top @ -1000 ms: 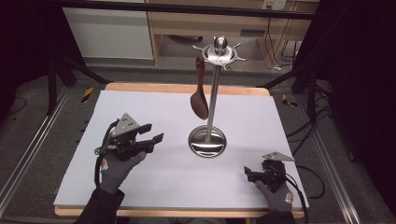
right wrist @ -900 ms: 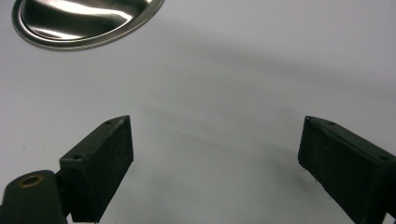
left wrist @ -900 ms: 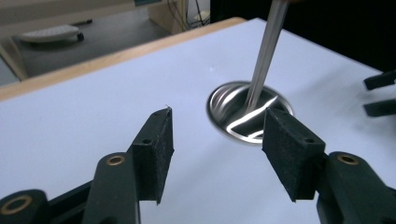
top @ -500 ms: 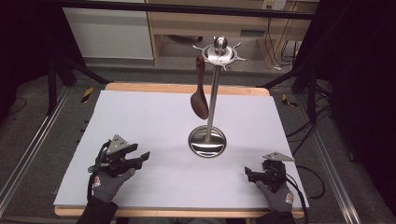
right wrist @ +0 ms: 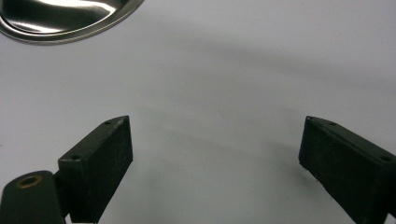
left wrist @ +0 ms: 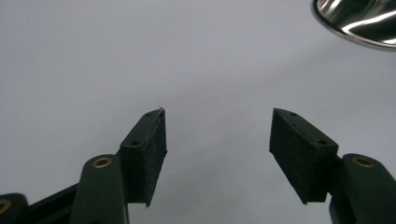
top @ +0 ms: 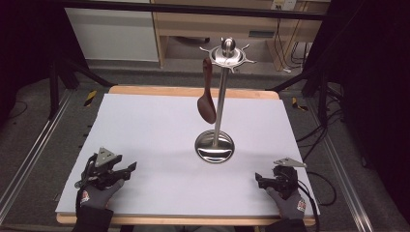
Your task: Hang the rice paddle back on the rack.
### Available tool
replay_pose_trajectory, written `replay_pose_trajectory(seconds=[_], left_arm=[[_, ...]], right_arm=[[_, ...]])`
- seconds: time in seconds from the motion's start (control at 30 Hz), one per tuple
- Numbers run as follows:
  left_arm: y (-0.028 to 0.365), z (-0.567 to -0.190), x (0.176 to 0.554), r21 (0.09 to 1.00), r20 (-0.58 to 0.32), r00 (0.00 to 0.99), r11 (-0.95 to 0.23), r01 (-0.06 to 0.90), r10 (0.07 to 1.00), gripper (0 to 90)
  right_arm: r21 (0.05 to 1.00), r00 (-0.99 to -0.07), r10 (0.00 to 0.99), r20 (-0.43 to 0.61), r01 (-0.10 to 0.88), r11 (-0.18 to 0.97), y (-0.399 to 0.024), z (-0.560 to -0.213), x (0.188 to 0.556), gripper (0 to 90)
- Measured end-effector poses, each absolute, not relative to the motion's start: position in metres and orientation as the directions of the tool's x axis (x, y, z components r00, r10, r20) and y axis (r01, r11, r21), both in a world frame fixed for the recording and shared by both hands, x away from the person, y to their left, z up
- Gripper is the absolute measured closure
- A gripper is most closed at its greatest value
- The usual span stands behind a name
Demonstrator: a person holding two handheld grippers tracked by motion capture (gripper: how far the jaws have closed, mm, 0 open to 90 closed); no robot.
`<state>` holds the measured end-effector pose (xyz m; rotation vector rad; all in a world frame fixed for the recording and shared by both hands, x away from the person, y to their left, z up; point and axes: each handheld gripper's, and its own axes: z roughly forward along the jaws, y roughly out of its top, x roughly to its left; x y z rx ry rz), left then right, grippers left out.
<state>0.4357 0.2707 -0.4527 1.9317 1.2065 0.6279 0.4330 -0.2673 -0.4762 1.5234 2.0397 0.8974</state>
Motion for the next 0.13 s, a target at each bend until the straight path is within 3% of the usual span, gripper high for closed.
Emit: replay_pose_trajectory(seconds=[0.13], left_arm=[[0.2783,-0.4605,0.4393,0.787,0.026,0.417,-0.276,0.552,0.908,35.8]], right_arm=[[0.714,-0.290,0.956,0.040,0.677,0.175,-0.2676,-0.4762,0.4332,10.2]])
